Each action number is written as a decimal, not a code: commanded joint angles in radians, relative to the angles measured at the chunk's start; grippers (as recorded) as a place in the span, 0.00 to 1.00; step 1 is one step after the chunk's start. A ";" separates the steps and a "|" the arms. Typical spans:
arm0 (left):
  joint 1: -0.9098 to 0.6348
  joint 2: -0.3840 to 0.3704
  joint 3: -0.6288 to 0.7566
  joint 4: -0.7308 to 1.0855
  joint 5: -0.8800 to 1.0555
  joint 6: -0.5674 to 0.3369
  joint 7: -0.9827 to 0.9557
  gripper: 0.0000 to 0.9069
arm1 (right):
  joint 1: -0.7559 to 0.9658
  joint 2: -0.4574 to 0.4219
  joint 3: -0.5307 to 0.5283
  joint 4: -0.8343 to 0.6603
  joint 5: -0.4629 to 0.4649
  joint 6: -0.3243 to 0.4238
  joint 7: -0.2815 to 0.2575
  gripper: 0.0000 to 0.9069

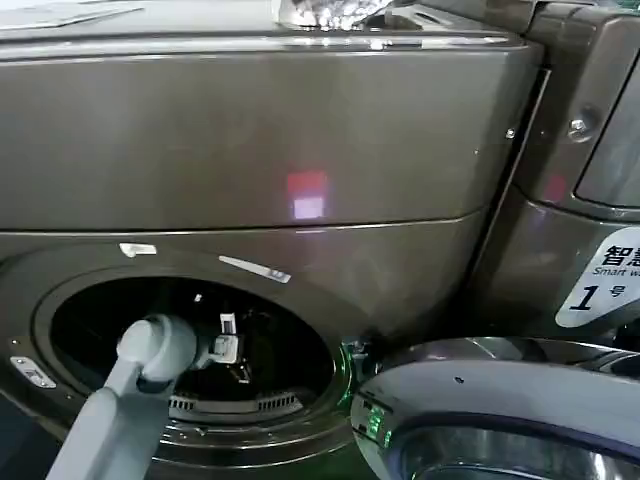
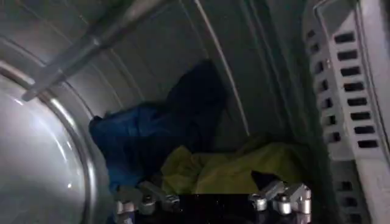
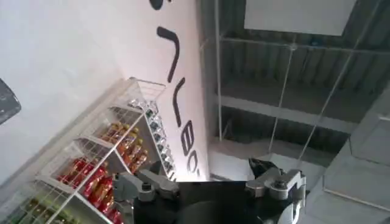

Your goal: Grasp the clothes from the dryer.

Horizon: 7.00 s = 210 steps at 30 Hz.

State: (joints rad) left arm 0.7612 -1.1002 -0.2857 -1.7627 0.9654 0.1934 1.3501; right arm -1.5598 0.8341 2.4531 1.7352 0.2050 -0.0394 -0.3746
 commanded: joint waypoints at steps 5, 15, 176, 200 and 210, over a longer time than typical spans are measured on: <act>0.014 -0.006 -0.003 0.014 0.020 0.013 0.002 1.00 | 0.013 0.002 -0.019 0.009 0.000 0.000 -0.003 1.00; -0.006 -0.012 0.003 0.065 -0.007 0.029 0.001 1.00 | 0.030 0.002 -0.039 0.011 -0.001 0.000 -0.008 1.00; 0.718 -0.418 -0.181 -0.616 -0.860 0.314 -1.378 0.00 | 0.016 -0.013 0.002 -0.045 0.025 0.026 0.036 1.00; 0.720 -0.417 -0.185 -0.611 -0.858 0.318 -1.380 0.00 | 0.028 -0.012 -0.001 -0.032 0.032 0.015 0.010 1.00; 0.717 -0.416 -0.183 -0.609 -0.858 0.324 -1.376 0.00 | 0.027 -0.013 -0.001 -0.029 0.032 0.015 0.007 1.00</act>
State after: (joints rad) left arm 1.4777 -1.5167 -0.4697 -2.3728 0.1062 0.5148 -0.0262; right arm -1.5316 0.8199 2.4512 1.7029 0.2342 -0.0237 -0.3641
